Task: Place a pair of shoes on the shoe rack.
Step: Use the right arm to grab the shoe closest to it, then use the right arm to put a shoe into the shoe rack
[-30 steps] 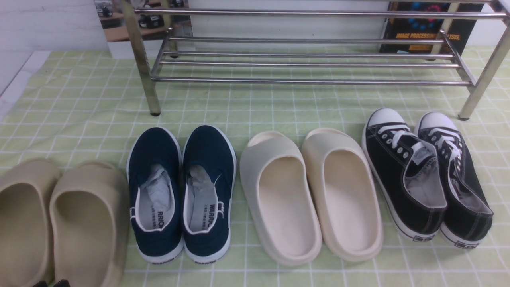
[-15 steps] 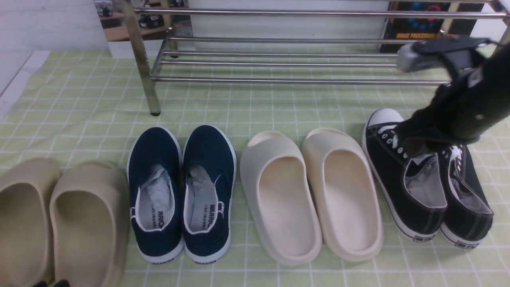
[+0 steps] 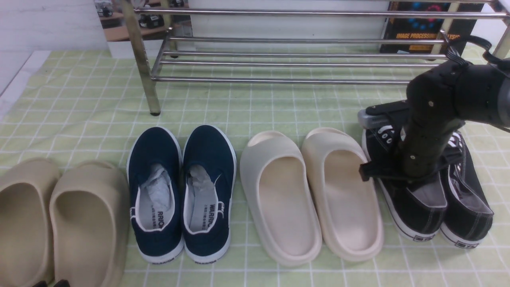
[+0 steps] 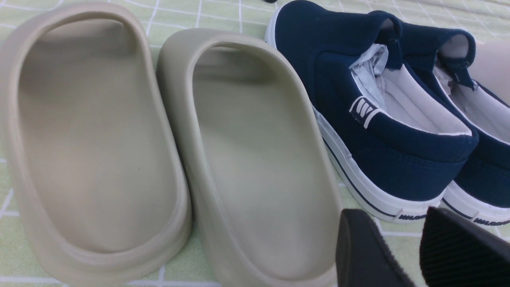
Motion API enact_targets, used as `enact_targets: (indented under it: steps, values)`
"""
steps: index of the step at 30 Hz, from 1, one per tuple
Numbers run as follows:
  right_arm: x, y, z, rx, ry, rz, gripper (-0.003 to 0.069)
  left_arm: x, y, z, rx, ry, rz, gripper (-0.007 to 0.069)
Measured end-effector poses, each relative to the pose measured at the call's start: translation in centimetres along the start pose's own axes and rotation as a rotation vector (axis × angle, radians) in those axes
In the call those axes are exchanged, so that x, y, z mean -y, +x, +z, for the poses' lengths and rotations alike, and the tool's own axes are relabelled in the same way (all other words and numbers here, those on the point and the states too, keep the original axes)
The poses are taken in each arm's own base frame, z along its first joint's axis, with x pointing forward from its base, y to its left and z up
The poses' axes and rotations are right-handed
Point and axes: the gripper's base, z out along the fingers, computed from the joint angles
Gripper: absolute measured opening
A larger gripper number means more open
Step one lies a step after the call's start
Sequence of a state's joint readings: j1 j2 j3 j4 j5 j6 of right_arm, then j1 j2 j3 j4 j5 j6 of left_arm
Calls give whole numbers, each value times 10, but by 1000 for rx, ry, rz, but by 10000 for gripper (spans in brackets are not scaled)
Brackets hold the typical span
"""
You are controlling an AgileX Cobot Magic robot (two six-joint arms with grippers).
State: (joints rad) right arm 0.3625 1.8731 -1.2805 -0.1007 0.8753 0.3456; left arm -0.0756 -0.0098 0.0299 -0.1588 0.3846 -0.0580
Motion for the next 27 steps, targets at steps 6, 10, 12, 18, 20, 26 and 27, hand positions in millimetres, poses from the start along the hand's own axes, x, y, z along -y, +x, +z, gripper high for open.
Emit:
enact_targets:
  steps: [6, 10, 12, 18, 20, 26, 27]
  values:
    - [3, 1, -27, 59, -15, 17, 10, 0, 0, 0, 0, 0, 0, 239]
    - [4, -7, -55, 106, -18, 19, 10, 0, 0, 0, 0, 0, 0, 239]
    - [4, -15, -67, 133, -17, 4, 10, 0, 0, 0, 0, 0, 0, 239]
    - [1, -56, -86, 198, -24, -20, 10, 0, 0, 0, 0, 0, 0, 239]
    - [3, -84, -85, 237, -24, -21, 11, 0, 0, 0, 0, 0, 0, 239]
    - [20, -137, -56, 250, 1, 5, 14, 0, 0, 0, 0, 0, 0, 239]
    - [26, -149, -47, 246, 4, 17, 15, 0, 0, 0, 0, 0, 0, 239]
